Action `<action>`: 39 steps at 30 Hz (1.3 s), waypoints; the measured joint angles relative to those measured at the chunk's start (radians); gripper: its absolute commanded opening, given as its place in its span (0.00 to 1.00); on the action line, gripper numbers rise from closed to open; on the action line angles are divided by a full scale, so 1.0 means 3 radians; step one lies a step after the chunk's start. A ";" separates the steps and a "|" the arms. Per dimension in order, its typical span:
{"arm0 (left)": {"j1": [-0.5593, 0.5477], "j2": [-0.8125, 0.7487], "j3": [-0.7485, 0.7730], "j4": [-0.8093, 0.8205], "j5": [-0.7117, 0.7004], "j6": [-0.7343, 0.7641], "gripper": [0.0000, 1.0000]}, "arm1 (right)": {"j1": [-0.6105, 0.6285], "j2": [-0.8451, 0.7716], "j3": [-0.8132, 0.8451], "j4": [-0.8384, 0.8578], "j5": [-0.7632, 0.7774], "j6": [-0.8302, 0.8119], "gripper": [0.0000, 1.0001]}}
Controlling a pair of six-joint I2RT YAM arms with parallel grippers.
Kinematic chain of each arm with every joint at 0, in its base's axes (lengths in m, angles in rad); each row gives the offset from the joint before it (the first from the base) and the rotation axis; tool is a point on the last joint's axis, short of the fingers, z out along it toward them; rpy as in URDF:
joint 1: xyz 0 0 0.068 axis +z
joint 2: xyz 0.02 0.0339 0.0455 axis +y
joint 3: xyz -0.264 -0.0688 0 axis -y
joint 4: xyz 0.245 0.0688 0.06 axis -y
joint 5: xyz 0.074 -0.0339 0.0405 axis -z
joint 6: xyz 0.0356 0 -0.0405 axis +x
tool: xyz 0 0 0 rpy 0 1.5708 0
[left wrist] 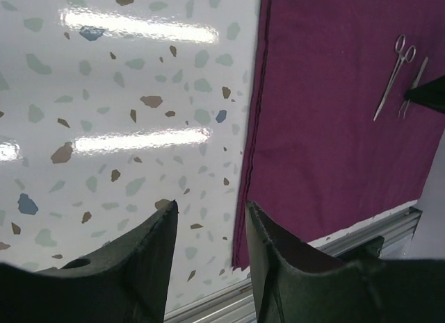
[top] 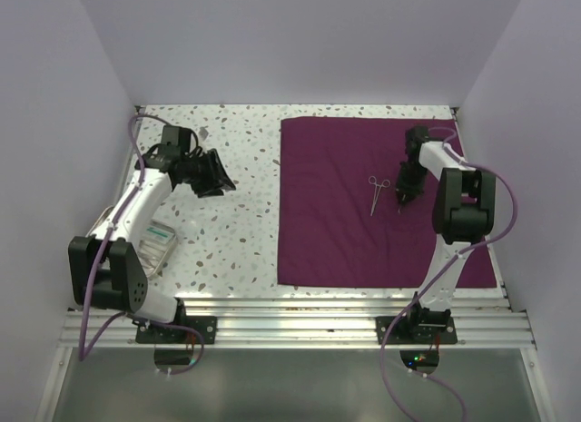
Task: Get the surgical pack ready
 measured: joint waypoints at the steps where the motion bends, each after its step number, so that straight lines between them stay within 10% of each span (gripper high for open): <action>1: -0.0025 -0.0020 0.0000 0.0000 0.0023 -0.0004 0.48 | 0.0000 -0.0003 0.0000 -0.0003 -0.0008 -0.0001 0.00; 12: -0.0197 -0.0319 -0.0229 0.0404 0.0501 -0.0477 0.57 | 0.0114 -0.0505 0.0064 -0.0167 -0.0084 -0.0095 0.00; 24: -0.0852 -0.0362 -0.0365 0.1157 0.0535 -0.1293 0.60 | 0.1651 -0.1637 -0.0314 0.0046 -0.1432 0.0018 0.00; 39: -0.1680 -0.0445 -0.0662 0.1709 0.0121 -0.2029 0.50 | 0.2246 -0.2014 -0.0538 0.0289 -0.1984 0.0404 0.00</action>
